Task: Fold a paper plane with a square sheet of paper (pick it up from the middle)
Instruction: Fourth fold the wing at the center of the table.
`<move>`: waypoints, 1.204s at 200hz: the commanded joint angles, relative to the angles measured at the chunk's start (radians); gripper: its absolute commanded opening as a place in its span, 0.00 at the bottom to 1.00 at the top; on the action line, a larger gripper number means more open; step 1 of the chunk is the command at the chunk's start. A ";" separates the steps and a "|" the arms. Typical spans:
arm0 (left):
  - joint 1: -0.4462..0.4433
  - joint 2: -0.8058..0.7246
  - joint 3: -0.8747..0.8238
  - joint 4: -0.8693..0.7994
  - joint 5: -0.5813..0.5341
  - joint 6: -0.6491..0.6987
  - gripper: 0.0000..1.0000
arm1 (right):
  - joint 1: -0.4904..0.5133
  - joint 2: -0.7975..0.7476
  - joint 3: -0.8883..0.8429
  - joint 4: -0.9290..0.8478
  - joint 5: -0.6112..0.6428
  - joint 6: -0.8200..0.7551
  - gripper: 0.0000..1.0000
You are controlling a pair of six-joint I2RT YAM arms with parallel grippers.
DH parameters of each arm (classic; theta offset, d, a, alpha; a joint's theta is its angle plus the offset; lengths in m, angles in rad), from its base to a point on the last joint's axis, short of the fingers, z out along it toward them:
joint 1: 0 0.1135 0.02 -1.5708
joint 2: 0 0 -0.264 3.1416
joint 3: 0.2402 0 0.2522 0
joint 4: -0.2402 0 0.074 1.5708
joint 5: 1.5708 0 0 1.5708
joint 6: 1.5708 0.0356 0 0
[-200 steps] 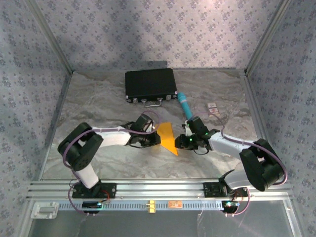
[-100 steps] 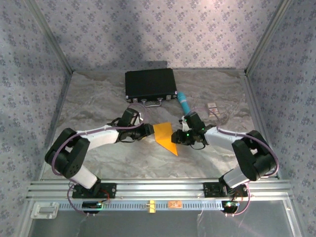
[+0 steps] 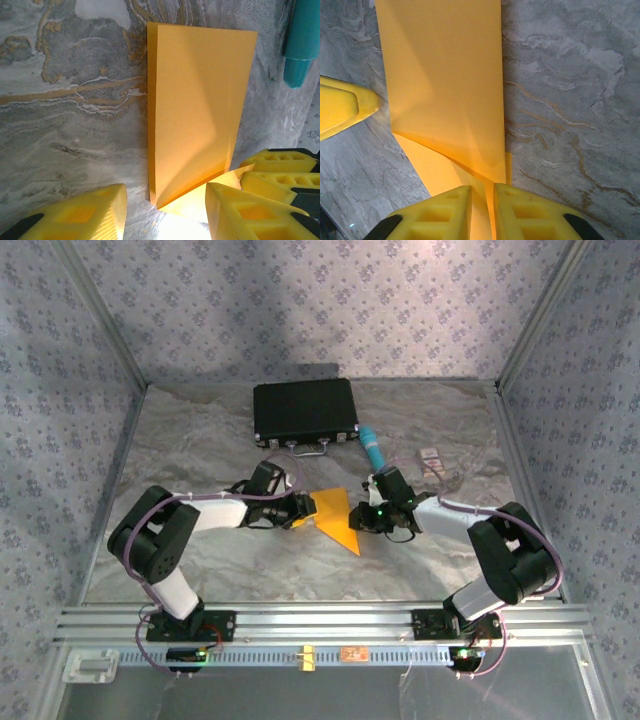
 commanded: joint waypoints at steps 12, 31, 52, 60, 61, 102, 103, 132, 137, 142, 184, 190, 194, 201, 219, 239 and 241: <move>0.004 0.019 0.017 0.045 0.039 -0.015 0.44 | -0.014 0.002 -0.019 0.033 -0.005 0.019 0.17; 0.005 0.024 0.020 0.046 0.040 -0.016 0.43 | -0.017 -0.001 -0.025 0.045 -0.014 0.023 0.13; 0.003 0.027 0.014 0.059 0.037 -0.026 0.43 | -0.023 -0.010 -0.038 0.070 -0.030 0.028 0.13; 0.004 0.029 0.014 0.060 0.037 -0.028 0.43 | -0.025 -0.015 -0.044 0.079 -0.036 0.028 0.13; 0.004 0.029 0.014 0.061 0.037 -0.028 0.43 | -0.025 -0.016 -0.045 0.079 -0.036 0.029 0.13; 0.002 0.035 0.023 0.059 0.041 -0.028 0.43 | -0.040 -0.035 -0.068 0.111 -0.058 0.030 0.13; 0.003 0.036 0.023 0.059 0.041 -0.028 0.43 | -0.040 -0.036 -0.069 0.112 -0.059 0.030 0.13; 0.003 0.041 0.023 0.069 0.045 -0.039 0.43 | -0.047 -0.055 -0.088 0.140 -0.069 0.030 0.12; 0.003 0.041 0.023 0.071 0.046 -0.040 0.43 | -0.047 -0.059 -0.091 0.141 -0.069 0.030 0.12; 0.002 0.042 0.023 0.072 0.046 -0.041 0.43 | -0.049 -0.063 -0.093 0.142 -0.069 0.032 0.12; -0.002 0.045 0.042 0.076 0.057 -0.039 0.44 | -0.059 -0.071 -0.105 0.146 -0.070 0.031 0.12; -0.002 0.048 0.045 0.074 0.058 -0.039 0.44 | -0.059 -0.073 -0.107 0.148 -0.071 0.032 0.11; -0.002 0.050 0.047 0.072 0.059 -0.039 0.44 | -0.060 -0.072 -0.107 0.149 -0.073 0.031 0.10; -0.004 0.054 0.049 0.071 0.059 -0.039 0.44 | -0.062 -0.074 -0.108 0.149 -0.069 0.031 0.10; -0.003 0.059 0.050 0.070 0.057 -0.042 0.44 | -0.063 -0.074 -0.112 0.155 -0.074 0.032 0.09; -0.005 0.057 0.051 0.062 0.051 -0.041 0.44 | -0.068 -0.078 -0.117 0.167 -0.083 0.031 0.12; -0.005 0.056 0.051 0.062 0.050 -0.041 0.44 | -0.069 -0.079 -0.118 0.167 -0.084 0.031 0.13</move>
